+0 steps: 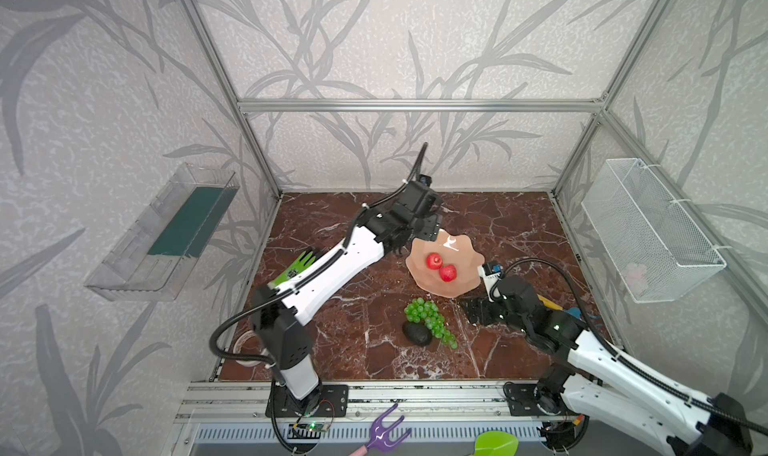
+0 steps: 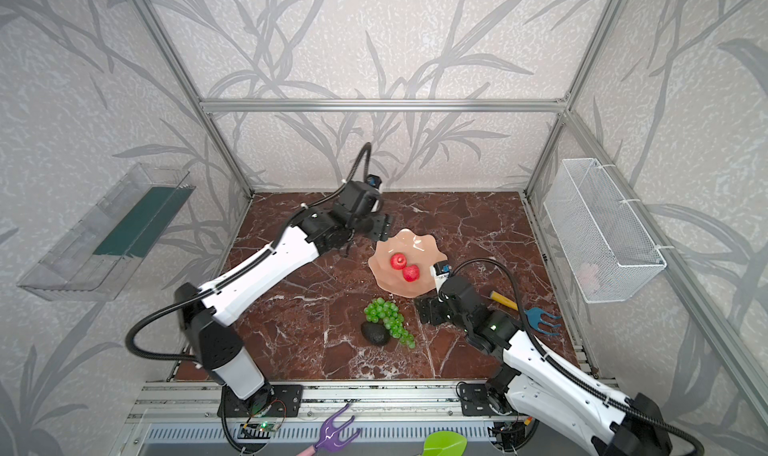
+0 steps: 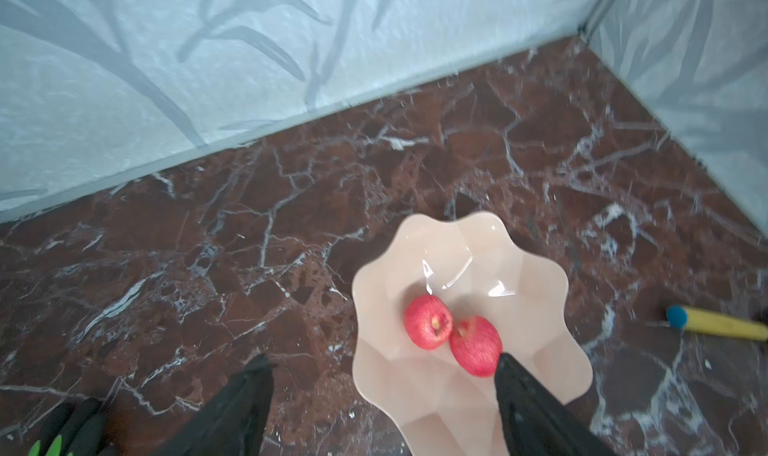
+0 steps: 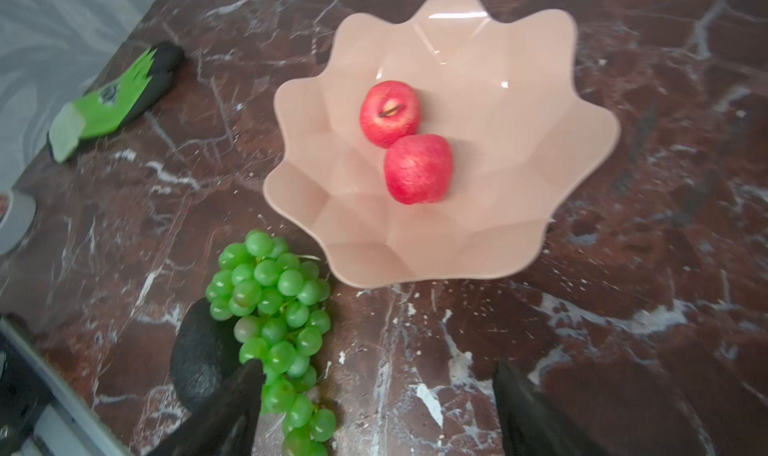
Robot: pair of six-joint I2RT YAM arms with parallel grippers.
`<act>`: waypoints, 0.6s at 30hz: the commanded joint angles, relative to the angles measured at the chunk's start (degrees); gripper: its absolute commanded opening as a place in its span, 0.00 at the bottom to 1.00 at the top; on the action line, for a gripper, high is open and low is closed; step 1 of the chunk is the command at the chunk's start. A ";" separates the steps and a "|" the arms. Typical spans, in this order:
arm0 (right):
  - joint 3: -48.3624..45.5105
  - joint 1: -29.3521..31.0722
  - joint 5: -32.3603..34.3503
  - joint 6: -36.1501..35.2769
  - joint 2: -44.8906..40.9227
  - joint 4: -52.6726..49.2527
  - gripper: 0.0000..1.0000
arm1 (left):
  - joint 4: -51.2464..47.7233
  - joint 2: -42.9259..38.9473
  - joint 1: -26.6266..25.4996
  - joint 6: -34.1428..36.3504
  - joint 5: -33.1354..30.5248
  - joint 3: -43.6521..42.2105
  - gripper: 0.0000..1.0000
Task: Place and organize the fake fruits in the fruit bowl
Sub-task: 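Retract the left arm while the right gripper reaches to the avocado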
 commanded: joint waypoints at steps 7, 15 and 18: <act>8.52 8.17 -8.25 -11.51 15.25 4.06 0.86 | 27.26 -33.10 7.66 -3.35 -6.95 -37.54 0.98; 12.31 13.56 -10.80 -13.78 25.93 5.08 0.85 | 21.02 -45.93 12.55 -6.28 -7.67 -46.25 0.99; 12.74 14.85 -9.89 -14.06 27.96 4.72 0.84 | 20.39 -47.63 13.56 -7.82 -7.41 -47.97 0.99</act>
